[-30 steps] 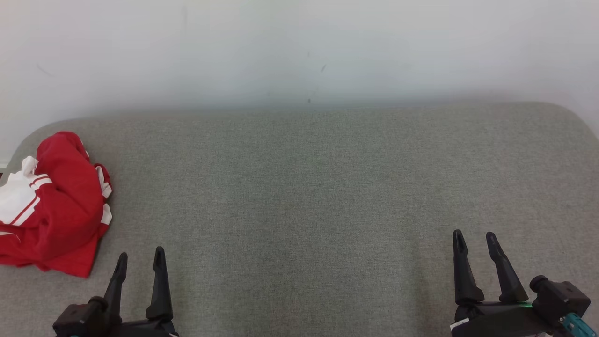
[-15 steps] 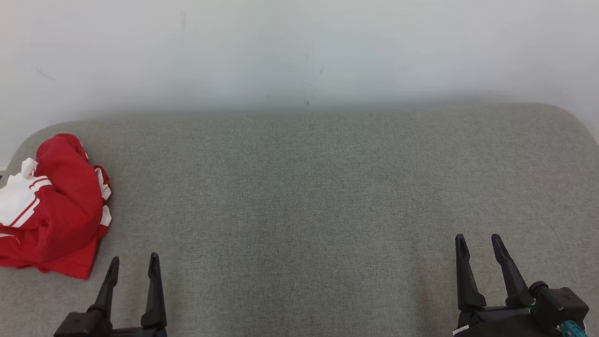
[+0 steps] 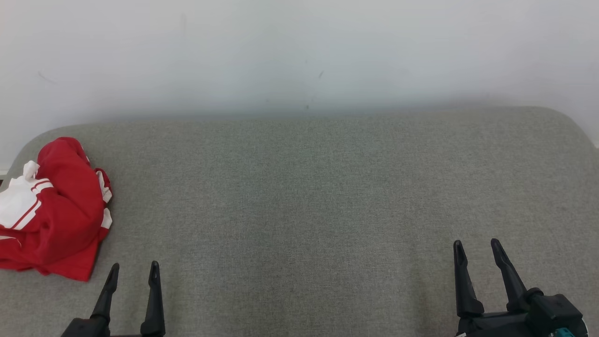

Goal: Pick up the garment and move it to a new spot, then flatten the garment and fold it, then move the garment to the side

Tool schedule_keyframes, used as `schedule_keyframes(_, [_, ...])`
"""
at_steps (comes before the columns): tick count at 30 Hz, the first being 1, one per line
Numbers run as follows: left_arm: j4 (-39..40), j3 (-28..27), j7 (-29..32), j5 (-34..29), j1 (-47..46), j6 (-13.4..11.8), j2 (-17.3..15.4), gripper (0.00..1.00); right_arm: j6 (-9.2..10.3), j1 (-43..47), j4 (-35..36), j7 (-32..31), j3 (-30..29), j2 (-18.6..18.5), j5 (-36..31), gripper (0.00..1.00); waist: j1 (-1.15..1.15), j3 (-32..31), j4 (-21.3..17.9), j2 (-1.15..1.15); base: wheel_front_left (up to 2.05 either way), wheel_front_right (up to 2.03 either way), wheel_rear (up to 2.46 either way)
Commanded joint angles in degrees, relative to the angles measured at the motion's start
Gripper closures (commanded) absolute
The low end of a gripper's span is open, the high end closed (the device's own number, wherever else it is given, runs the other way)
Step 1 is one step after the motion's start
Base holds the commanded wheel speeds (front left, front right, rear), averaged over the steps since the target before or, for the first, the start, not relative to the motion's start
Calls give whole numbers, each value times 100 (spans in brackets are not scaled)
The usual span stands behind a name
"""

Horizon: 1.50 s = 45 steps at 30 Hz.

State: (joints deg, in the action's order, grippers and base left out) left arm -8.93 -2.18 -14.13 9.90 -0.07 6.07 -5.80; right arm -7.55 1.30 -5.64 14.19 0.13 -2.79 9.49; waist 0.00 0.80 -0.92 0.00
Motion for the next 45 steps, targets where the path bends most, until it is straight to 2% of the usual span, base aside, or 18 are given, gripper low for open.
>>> schedule_keyframes(1, [-5, 12, -72, -112, 44, 38, -52, 0, 11, 62, 3, 63, 1, -16, -129, 0, 0, -18, -9, 0, 0, 0, 0])
schedule_keyframes(36, [-144, 10, -111, -19, 58, -39, -83, 0, 12, 72, -177, 99, -12, -16, 35, 0, 0, -77, -8, 0, 0, 0, 0])
schedule_keyframes(45, [-194, 36, -111, -7, 2, -55, -91, 0, 12, 120, -192, 98, 4, -16, 65, 0, 0, -67, 162, 0, 0, 0, 0])
